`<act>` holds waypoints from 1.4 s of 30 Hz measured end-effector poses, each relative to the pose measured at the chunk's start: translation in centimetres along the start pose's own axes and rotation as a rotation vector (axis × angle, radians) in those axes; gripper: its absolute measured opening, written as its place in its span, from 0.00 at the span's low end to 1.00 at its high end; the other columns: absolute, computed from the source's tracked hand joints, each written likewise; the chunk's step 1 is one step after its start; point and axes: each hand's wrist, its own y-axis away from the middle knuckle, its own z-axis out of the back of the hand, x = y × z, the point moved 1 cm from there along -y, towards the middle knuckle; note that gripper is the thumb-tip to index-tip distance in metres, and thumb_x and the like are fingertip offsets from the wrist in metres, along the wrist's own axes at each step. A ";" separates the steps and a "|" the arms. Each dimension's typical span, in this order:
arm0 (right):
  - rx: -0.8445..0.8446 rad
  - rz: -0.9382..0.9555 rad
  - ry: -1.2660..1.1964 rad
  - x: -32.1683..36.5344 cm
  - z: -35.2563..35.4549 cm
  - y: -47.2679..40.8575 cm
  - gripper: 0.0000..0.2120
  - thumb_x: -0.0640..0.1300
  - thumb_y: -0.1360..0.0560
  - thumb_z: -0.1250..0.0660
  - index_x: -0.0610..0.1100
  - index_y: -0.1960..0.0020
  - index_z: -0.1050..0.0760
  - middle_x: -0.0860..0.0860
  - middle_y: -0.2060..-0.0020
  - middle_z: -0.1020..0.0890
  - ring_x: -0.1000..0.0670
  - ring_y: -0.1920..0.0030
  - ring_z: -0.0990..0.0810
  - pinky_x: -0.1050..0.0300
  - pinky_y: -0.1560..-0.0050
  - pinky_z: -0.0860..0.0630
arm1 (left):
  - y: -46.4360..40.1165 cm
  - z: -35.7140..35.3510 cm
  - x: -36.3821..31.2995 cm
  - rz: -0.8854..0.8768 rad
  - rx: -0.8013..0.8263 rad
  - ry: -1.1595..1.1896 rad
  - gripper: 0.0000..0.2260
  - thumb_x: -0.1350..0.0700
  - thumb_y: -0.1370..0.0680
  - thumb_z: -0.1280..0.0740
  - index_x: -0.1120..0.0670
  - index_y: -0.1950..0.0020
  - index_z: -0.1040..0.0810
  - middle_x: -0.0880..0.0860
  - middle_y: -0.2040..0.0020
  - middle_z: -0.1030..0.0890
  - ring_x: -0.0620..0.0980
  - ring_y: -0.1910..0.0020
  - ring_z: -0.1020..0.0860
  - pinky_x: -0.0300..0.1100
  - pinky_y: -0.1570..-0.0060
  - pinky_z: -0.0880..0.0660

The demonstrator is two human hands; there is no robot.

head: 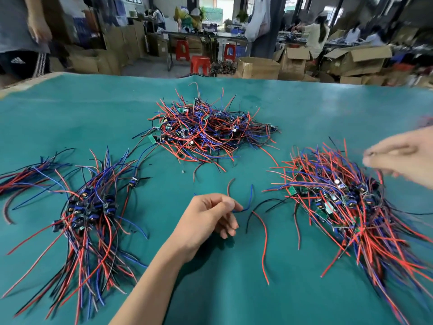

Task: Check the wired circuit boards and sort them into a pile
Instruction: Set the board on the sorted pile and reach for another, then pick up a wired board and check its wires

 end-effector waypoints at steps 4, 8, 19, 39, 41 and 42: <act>0.094 0.050 0.650 1.6 -2.5 -1.0 0.14 0.67 0.30 0.28 0.57 0.63 0.21 0.53 0.66 0.15 0.47 0.61 0.19 0.57 0.56 0.22 | 0.0 -0.1 -0.1 0.011 -0.008 0.015 0.09 0.64 0.18 0.39 0.62 0.53 0.20 0.57 0.69 0.21 0.51 0.72 0.24 0.37 0.72 0.28; 0.113 0.233 0.523 8.0 -6.8 -3.6 0.09 0.62 0.27 0.30 0.58 0.61 0.22 0.45 0.54 0.15 0.39 0.46 0.18 0.48 0.44 0.20 | 0.0 -0.1 -0.2 0.017 -0.005 0.042 0.09 0.65 0.18 0.40 0.63 0.52 0.21 0.57 0.68 0.21 0.52 0.72 0.24 0.37 0.72 0.28; 0.326 0.131 -0.239 17.3 -21.0 -12.1 0.32 0.41 0.27 0.25 0.50 0.25 0.30 0.48 0.50 0.20 0.47 0.62 0.22 0.57 0.72 0.29 | -0.1 0.4 -0.1 0.012 -0.002 0.072 0.08 0.65 0.18 0.40 0.63 0.51 0.21 0.58 0.67 0.20 0.52 0.71 0.22 0.38 0.71 0.26; 0.087 0.236 -1.100 12.5 -14.9 5.6 0.11 0.35 0.27 0.28 0.49 0.49 0.20 0.47 0.68 0.19 0.51 0.69 0.24 0.58 0.67 0.27 | -0.9 0.7 0.7 -0.003 -0.125 0.308 0.11 0.57 0.17 0.38 0.62 0.43 0.20 0.62 0.54 0.16 0.53 0.59 0.18 0.41 0.60 0.20; 0.090 0.299 -0.898 12.6 -17.1 6.9 0.13 0.39 0.31 0.27 0.51 0.50 0.23 0.48 0.68 0.18 0.49 0.70 0.22 0.52 0.65 0.25 | -0.9 0.5 0.7 -0.011 -0.073 0.297 0.14 0.54 0.18 0.38 0.62 0.44 0.19 0.61 0.52 0.16 0.54 0.56 0.18 0.44 0.56 0.19; 0.089 0.335 -0.788 12.6 -18.0 7.4 0.13 0.39 0.32 0.27 0.52 0.51 0.24 0.50 0.67 0.18 0.49 0.70 0.21 0.51 0.64 0.24 | -0.8 0.4 0.7 -0.020 -0.046 0.288 0.14 0.52 0.18 0.37 0.61 0.47 0.18 0.61 0.52 0.16 0.54 0.55 0.18 0.44 0.54 0.19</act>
